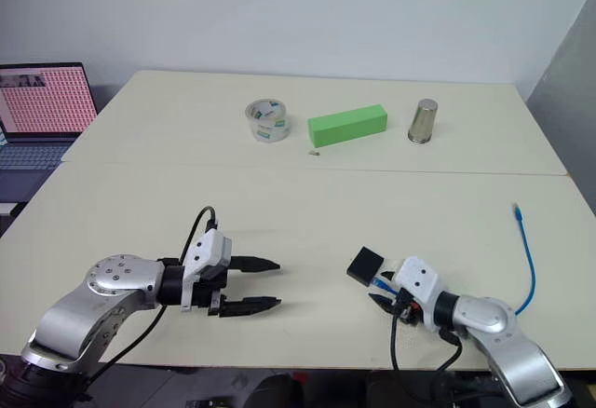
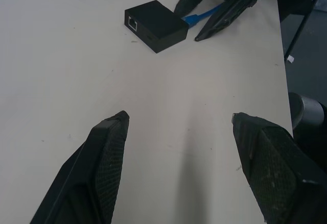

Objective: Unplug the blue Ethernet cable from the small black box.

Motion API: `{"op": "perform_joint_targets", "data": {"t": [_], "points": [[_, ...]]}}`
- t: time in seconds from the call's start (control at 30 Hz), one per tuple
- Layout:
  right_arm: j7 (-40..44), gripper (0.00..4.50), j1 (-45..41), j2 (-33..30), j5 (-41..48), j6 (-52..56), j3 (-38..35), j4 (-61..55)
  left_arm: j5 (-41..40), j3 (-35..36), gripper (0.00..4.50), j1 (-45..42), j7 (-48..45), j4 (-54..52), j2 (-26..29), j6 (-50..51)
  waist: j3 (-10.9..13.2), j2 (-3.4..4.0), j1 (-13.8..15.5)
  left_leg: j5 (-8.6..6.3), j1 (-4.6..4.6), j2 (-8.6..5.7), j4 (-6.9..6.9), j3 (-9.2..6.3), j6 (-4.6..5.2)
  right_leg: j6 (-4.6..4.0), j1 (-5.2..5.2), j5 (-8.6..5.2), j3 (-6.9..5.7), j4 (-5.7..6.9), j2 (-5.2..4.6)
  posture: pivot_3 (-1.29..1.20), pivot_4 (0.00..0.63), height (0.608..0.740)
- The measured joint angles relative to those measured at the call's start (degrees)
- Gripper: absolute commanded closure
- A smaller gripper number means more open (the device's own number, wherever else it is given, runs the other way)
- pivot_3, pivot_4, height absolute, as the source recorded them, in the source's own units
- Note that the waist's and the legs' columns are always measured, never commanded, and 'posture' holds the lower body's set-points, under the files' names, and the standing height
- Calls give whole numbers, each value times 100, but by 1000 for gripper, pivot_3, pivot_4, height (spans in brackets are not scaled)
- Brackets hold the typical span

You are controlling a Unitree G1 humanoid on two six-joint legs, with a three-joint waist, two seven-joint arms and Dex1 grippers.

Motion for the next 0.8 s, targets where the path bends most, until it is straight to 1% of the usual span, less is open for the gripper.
{"op": "perform_joint_targets", "data": {"t": [0.07,0.1,0.17,0.2,0.3,0.4,0.43,0.53,0.67,0.8], "points": [[50,3406,-97,-99,-55,-22,40,10,-7,0,1061,-105,154,124,-176,35,0,0,4,0,-1,-2,2,0,0,0,0,0,-1,0,-1,0,150,740],[72,3793,-158,-147,-96,-27,50,10,-23,0,1061,-170,220,195,-272,66,0,0,5,0,-2,-1,3,-1,0,0,0,0,-1,0,-1,0,150,740],[113,4170,-281,-222,-195,-39,63,11,-67,1,1061,-251,318,295,-359,186,0,-1,-3,0,-2,0,3,0,-1,0,-2,0,-1,1,0,0,150,740],[127,4249,-362,-249,-252,-73,84,11,-89,3,1061,-285,342,328,-393,269,0,0,-5,0,-3,0,2,0,-1,0,-4,0,-1,2,0,0,150,740],[193,4249,-813,-342,-595,-497,243,71,-409,29,1061,-465,452,492,-649,688,0,0,-8,1,-3,1,3,0,-2,0,-6,0,-2,5,2,0,150,740],[234,4249,-1251,-442,-1064,-1183,439,200,-799,96,1061,-609,498,525,-790,1155,1,0,-14,3,-4,2,3,-1,-6,0,-7,0,-3,4,2,0,150,740],[225,4249,-1492,-486,-1381,-1651,554,369,-1068,193,1061,-690,554,549,-873,1437,1,0,-16,10,-4,2,4,-1,-18,0,-6,0,-3,4,2,0,150,740],[224,4249,-1924,-528,-1848,-2602,724,651,-1512,331,1061,-894,596,588,-1027,1893,0,-1,-11,11,-5,2,5,-1,-19,0,-6,0,-3,2,1,0,150,740],[233,4249,-2140,-541,-2165,-3570,837,986,-1873,417,1061,-1031,720,674,-1189,2268,0,-1,-14,11,-6,2,6,0,-20,0,-6,0,-3,3,1,0,150,740],[250,4249,-2300,-491,-2330,-4308,997,1195,-2022,422,1061,-1171,878,784,-1410,2418,0,-1,-16,12,-5,4,8,0,-21,0,-6,0,-3,6,1,0,150,740]]}}
